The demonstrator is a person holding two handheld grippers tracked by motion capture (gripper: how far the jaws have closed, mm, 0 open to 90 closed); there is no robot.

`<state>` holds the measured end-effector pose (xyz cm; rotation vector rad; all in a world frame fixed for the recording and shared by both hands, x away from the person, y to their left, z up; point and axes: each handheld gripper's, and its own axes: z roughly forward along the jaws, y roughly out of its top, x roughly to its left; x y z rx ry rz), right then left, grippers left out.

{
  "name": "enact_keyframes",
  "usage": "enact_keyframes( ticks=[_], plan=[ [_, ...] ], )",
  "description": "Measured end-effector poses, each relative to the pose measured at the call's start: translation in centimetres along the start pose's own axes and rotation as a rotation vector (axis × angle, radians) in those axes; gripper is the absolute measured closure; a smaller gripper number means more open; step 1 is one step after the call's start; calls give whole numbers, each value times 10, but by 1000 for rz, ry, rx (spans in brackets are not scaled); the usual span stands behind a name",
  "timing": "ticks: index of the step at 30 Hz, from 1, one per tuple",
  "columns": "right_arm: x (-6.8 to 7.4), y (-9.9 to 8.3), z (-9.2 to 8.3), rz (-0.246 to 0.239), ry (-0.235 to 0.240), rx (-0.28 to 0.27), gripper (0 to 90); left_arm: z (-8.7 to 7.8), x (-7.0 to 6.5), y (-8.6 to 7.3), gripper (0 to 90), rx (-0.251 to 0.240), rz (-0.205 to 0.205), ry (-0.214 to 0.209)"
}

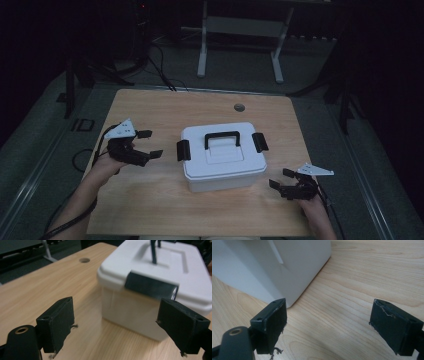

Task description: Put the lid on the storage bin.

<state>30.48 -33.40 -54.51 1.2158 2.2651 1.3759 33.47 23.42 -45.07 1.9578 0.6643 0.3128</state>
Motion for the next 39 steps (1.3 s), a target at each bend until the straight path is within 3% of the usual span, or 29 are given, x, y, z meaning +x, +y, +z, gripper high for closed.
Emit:
enact_keyframes(
  ticks=[7, 20, 24, 26, 29, 33, 39],
  plan=[
    [0, -1, 0, -5, -11, -3, 138, -7, 6, -40, 140, 16, -47, 11],
    [2, -2, -1, -7, -27, -10, 139, -20, 9, -94, 139, 25, -89, 72],
    [2, -2, -2, -2, -42, -29, 136, -24, 9, -104, 140, 26, -99, 91],
    [0, -2, -4, 18, -82, -59, 134, -27, 8, -111, 139, 21, -110, 115],
    [-1, -3, -4, 29, -93, -71, 134, -31, 7, -118, 139, 22, -118, 131],
    [-1, -4, -3, 30, -111, -65, 134, -32, 5, -126, 139, 27, -130, 149],
    [-1, -6, -2, 27, -119, -56, 134, -37, 2, -133, 139, 8, -131, 220]
  ],
)
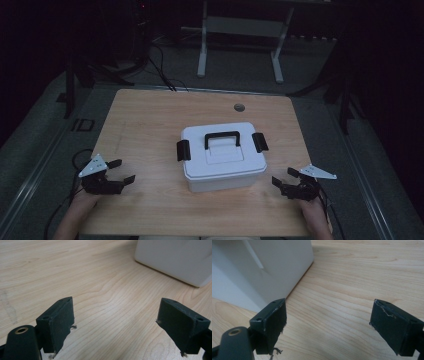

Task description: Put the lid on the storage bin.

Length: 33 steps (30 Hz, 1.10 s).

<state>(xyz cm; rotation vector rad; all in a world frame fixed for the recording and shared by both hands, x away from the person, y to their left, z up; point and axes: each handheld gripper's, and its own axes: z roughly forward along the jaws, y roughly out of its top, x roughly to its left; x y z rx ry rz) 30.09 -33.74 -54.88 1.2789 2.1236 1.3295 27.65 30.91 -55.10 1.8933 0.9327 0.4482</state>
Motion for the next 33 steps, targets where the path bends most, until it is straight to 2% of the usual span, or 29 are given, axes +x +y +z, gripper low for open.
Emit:
enact_keyframes(
  ticks=[3, 5, 7, 12, 15, 18, 22, 26, 28, 29, 31, 33],
  plan=[
    [0, -1, 1, 0, -9, 3, 134, -2, 1, -2, 139, -19, -14, 42],
    [0, -1, 1, 1, -16, 5, 134, -3, 2, -4, 140, -27, -27, 56],
    [-1, -2, 1, 5, -17, 3, 134, -3, 2, -6, 140, -30, -37, 46],
    [-3, -3, 1, 11, -25, 10, 134, -3, 0, -9, 140, -16, -28, 84],
    [-3, -3, 1, 11, -25, 10, 134, -4, 0, -10, 140, -24, -31, 106],
    [-3, -4, 1, 16, -32, 10, 133, -5, 1, -12, 139, -16, -31, 171],
    [-4, -5, 2, 16, -37, 14, 133, -8, 4, -14, 140, -21, -60, 232],
    [-4, -5, 2, 14, -40, 20, 133, -9, 5, -15, 140, -32, -78, 317],
    [-4, -5, 2, 16, -42, 19, 133, -11, 6, -15, 140, -43, -91, 328],
    [-4, -6, 3, 16, -41, 22, 133, -11, 6, -15, 140, -51, -95, 350],
    [-4, -6, 2, 19, -44, 22, 133, -12, 6, -16, 140, -59, -103, 360],
    [-4, -6, 2, 20, -46, 22, 133, -12, 6, -16, 140, -66, -101, 389]
  ],
)
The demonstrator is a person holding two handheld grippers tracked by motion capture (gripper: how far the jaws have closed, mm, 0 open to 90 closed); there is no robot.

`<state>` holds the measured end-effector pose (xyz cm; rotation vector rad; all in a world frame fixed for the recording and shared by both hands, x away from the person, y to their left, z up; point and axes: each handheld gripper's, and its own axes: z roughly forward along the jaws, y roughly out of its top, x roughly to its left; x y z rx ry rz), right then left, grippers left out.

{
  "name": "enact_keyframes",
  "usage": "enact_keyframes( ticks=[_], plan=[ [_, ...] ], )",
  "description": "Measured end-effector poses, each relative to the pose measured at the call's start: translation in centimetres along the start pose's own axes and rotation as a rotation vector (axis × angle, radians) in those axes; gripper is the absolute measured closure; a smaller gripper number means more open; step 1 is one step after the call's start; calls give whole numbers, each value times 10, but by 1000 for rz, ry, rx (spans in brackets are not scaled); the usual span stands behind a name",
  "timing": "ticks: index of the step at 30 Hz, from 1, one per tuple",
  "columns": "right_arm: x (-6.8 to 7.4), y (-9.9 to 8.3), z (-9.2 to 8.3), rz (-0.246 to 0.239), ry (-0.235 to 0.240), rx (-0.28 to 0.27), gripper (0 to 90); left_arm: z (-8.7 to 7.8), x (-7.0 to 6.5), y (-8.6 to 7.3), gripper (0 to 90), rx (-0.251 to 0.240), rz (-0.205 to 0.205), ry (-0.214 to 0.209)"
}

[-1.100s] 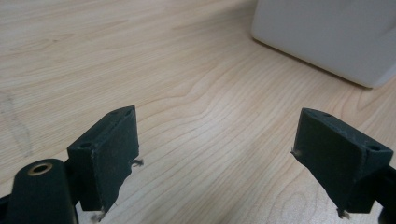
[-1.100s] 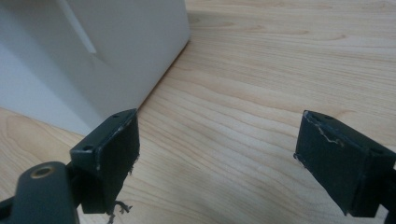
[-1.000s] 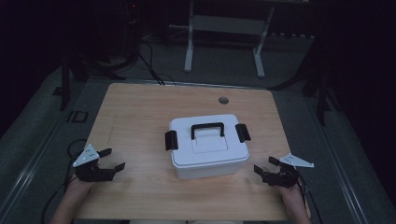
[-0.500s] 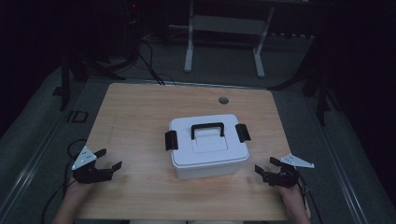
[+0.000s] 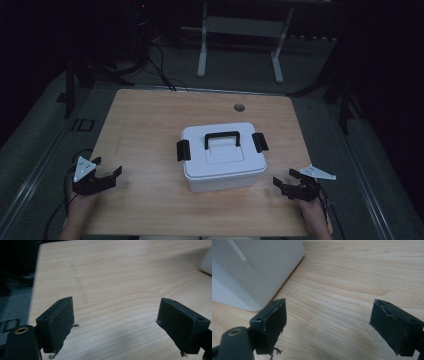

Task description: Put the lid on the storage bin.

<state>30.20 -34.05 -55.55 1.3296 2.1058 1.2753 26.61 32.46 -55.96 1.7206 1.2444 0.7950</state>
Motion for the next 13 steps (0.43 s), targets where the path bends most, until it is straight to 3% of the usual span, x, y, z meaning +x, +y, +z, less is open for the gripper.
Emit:
enact_keyframes(
  ticks=[8, 13],
  plan=[
    [-1, 0, 0, 2, -4, -1, 133, 0, -1, 0, 140, -13, -3, 38],
    [-1, 0, 0, 4, -5, 0, 133, 0, -1, 0, 140, -13, -3, 36]
  ],
)
